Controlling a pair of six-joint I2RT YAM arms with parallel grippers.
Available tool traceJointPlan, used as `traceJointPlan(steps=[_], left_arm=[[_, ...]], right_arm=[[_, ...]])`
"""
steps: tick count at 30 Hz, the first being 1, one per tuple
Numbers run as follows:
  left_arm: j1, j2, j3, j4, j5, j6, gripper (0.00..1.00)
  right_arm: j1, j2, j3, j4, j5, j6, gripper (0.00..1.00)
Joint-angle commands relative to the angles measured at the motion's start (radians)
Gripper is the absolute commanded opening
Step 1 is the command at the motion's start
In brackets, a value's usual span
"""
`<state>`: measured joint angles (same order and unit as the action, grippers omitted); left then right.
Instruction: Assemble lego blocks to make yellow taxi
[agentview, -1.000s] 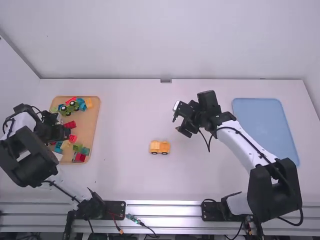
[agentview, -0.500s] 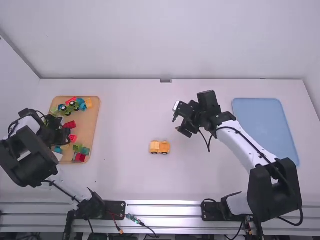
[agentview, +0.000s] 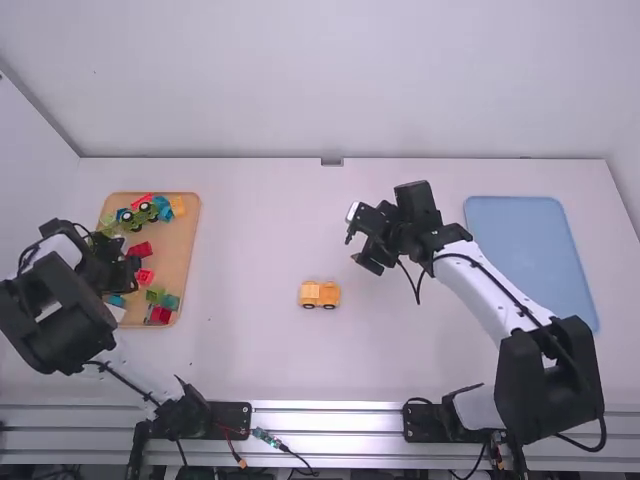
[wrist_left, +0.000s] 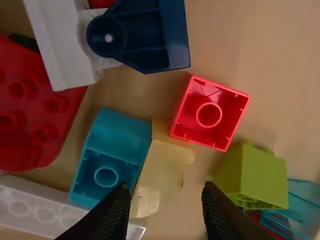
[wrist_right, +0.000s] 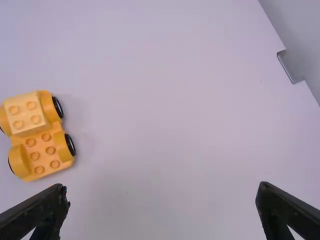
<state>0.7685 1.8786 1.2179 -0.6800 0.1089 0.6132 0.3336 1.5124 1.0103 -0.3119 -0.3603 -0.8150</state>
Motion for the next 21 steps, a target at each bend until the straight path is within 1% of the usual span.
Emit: traceJointPlan(steps=[1,4,7,9,16,19,21], left_arm=[[0.005,0.005,-0.026,0.010,-0.022,-0.006,0.42],[-0.002,0.005,-0.043,0.023,-0.016,0.018,0.40],[-0.004,0.005,-0.051,0.037,-0.016,0.011,0.40],[-0.001,0.005,-0.052,0.028,-0.011,0.012,0.36],[-0.005,0.005,-0.052,0.009,0.006,0.012,0.35],[-0.009,0.005,-0.052,0.000,0.007,0.011,0.32],[-0.014,0.005,-0.052,-0.012,0.006,0.008,0.32]], right_arm=[[-0.006,-0.017,0.026,-0.004,-0.005,0.006,0.99],[-0.006,-0.017,0.026,-0.003,-0.005,0.006,0.99],[-0.006,-0.017,0.026,-0.003,-0.005,0.006,0.99],[-0.006,-0.017,0.026,-0.003,-0.005,0.006,0.99],[-0.006,-0.017,0.026,-0.004,-0.005,0.006,0.99],[-0.006,-0.017,0.026,-0.005,-0.005,0.006,0.99],[-0.009,-0.017,0.025,-0.006,-0.005,0.006,0.99]])
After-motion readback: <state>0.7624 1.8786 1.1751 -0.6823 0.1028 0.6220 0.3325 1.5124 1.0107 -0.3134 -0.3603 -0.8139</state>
